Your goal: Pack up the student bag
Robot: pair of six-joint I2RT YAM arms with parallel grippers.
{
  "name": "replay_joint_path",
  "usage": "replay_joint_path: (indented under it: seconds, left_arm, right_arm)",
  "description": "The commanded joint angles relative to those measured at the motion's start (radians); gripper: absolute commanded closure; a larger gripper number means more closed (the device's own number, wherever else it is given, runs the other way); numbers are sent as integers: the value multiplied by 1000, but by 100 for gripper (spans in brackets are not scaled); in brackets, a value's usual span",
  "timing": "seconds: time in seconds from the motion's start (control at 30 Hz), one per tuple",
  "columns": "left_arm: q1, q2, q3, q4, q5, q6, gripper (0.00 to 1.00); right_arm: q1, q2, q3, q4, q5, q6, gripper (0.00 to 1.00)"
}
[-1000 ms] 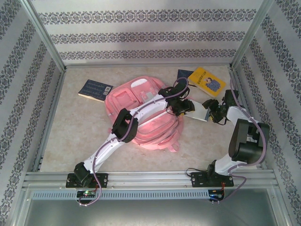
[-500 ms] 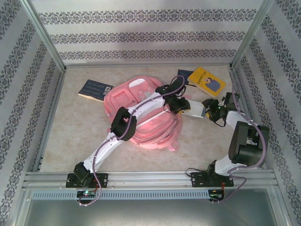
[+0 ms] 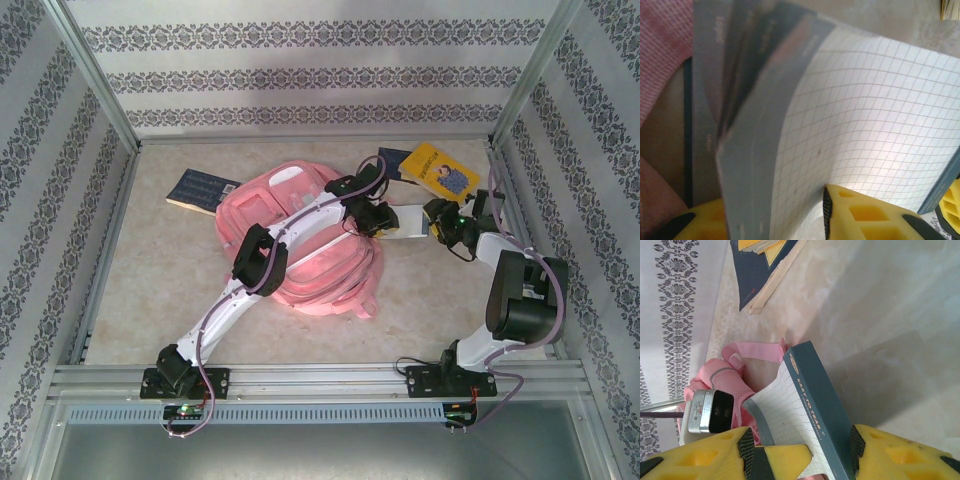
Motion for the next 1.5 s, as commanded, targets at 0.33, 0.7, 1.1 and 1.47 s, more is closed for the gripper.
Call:
replay_joint_path:
  seconds: [0.33,0.7,1.1,1.47]
  left_arm:
    - [-23,43,-93,80,133,-19,80]
    - [-20,-41,-113,30,125,80,79]
    - [-9,-184,-134,63,169,96,77]
    - [-10,-211,-143,79,210,86,86]
  right_arm:
    - [65,131,-80,214,-219,106,46]
    - [23,-52,-82,-183,102,-111,39]
    - [9,-189,-197,-123,12,-47,22]
    - [-15,-144,-254,20,-8,52,22]
